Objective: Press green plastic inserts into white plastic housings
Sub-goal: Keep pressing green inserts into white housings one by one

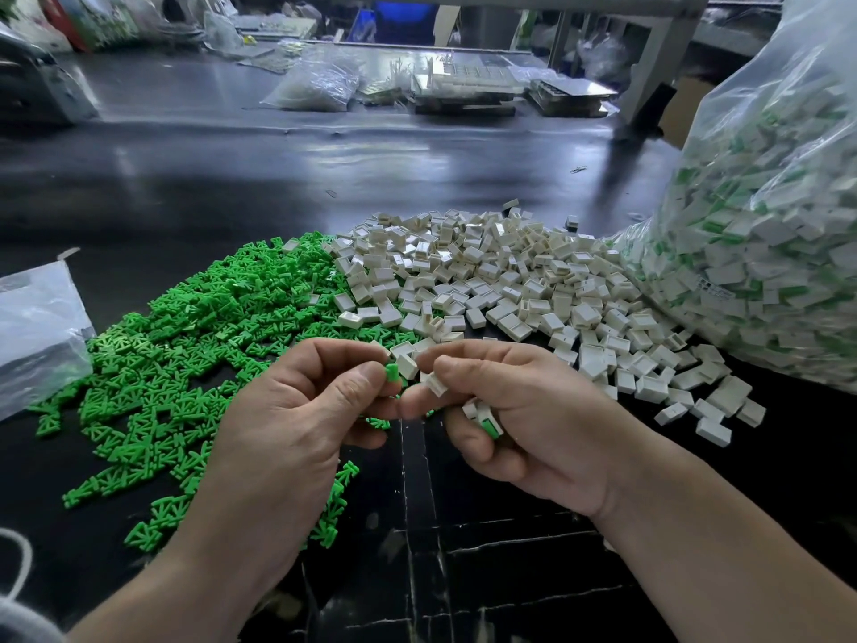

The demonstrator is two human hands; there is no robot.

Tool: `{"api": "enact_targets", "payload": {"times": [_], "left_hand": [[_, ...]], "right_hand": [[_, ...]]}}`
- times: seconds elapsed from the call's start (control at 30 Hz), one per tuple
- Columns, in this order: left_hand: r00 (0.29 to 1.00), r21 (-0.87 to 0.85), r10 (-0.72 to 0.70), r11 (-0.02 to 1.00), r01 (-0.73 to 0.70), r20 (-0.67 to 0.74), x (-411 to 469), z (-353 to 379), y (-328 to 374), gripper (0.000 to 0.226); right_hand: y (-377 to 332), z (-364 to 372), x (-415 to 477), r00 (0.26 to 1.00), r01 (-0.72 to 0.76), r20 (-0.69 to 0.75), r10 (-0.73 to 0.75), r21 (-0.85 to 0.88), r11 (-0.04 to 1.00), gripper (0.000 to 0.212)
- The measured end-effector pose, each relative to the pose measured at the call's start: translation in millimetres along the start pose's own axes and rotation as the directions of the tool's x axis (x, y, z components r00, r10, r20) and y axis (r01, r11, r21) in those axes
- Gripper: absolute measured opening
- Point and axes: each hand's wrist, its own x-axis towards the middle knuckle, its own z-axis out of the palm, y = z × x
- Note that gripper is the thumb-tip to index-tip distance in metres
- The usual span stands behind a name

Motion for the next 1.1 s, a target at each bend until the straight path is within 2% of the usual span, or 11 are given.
{"api": "enact_targets", "payload": {"times": [0.2,0.73,0.87,1.1], "left_hand": [[0.999,0.060,0.030,0.998,-0.032,0.034,-3.6,0.6,1.8,0.022],[0.992,0.146,0.128,0.982,-0.123,-0.022,-5.0,2.4,4.6,0.009],[0.989,0.158,0.140,0.978,-0.133,-0.037,-6.2,3.0,6.1,0.015],[0.988,0.193,0.153,0.970,-0.150,0.000,-7.6,3.7,6.3,0.009]], "right_hand": [[0.6,0.8,-1.0,0.997,0.023,0.075,-0.017,-0.074,0.997,0.018],[9.2,4.7,3.0,0.995,0.099,-0.018,-0.101,-0.095,0.990,0.008],[10.1,7.0,2.5,0.992,0.121,-0.029,-0.123,-0.084,0.989,0.011],[11.0,8.9,1.7,0.988,0.145,-0.043,-0.150,-0.094,0.985,0.011]]}}
